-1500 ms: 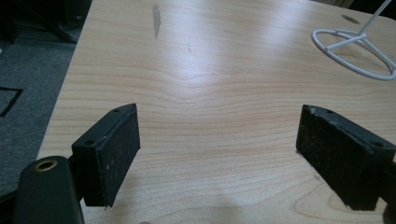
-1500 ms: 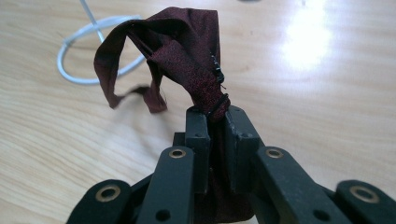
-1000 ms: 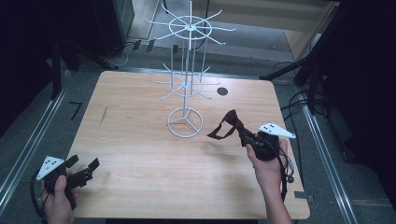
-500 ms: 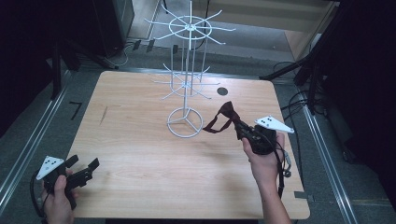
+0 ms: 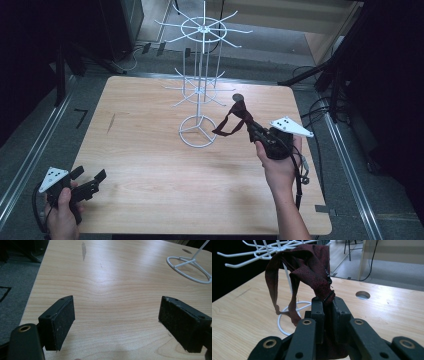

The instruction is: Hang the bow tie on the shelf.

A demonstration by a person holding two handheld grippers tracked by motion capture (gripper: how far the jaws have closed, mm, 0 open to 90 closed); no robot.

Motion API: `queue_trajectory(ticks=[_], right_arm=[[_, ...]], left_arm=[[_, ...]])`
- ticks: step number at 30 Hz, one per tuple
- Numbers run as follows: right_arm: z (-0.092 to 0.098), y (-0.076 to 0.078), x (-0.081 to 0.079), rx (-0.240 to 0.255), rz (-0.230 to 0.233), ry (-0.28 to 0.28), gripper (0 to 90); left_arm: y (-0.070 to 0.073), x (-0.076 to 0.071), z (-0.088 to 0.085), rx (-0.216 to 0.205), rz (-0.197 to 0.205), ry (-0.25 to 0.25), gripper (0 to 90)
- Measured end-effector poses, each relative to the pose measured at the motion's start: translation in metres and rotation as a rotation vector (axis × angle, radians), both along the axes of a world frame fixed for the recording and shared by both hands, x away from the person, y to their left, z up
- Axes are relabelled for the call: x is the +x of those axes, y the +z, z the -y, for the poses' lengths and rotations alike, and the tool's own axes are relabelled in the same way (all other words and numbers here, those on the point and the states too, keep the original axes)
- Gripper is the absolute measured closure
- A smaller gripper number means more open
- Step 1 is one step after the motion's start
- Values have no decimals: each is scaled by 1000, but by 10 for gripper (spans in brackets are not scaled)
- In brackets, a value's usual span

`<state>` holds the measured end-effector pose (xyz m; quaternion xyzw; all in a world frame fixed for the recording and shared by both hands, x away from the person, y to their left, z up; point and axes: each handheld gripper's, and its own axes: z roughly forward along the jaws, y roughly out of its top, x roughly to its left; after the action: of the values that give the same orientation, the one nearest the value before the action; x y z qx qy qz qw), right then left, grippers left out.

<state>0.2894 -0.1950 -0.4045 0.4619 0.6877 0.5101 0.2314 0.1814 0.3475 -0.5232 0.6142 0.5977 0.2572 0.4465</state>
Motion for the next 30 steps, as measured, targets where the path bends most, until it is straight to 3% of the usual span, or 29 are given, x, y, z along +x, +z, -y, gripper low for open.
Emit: queue_trajectory(ticks=[17,30], right_arm=[[-10,12,12,29,12,8,825],[-19,2,24,35,-27,4,825]], left_arm=[[0,0,0,0,1,-1,144],[0,0,-1,-3,1,1,145]])
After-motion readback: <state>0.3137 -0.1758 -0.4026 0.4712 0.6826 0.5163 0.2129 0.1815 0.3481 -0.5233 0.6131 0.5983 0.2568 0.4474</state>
